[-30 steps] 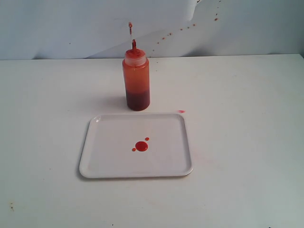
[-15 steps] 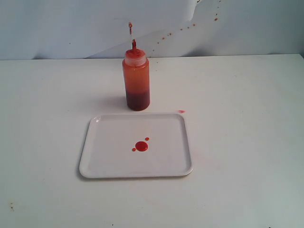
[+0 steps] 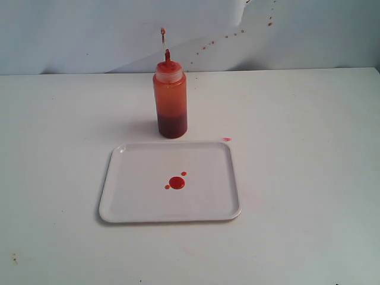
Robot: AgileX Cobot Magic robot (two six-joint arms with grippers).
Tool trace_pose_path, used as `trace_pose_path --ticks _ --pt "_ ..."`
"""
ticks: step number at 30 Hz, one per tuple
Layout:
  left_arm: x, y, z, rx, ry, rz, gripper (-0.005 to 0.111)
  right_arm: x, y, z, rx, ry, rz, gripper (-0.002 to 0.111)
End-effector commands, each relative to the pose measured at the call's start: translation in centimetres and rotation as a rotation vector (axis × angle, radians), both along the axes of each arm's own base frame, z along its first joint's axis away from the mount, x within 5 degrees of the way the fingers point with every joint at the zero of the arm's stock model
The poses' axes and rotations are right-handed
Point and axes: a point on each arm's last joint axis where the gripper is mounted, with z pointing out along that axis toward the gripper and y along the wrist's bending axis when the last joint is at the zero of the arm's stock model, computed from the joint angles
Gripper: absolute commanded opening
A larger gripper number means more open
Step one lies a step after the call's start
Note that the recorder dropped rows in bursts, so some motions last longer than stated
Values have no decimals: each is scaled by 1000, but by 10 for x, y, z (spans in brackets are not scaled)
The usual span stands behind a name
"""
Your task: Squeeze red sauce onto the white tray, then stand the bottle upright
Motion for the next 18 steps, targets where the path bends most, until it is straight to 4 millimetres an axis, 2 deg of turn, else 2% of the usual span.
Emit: trace_pose_path --ticks 1,18 --pt "0 0 -1 -2 -5 -5 0 0 -4 -1 -9 3 -64 0" --pt "0 0 -1 -2 -5 -5 0 0 -4 -2 44 6 -86 0"
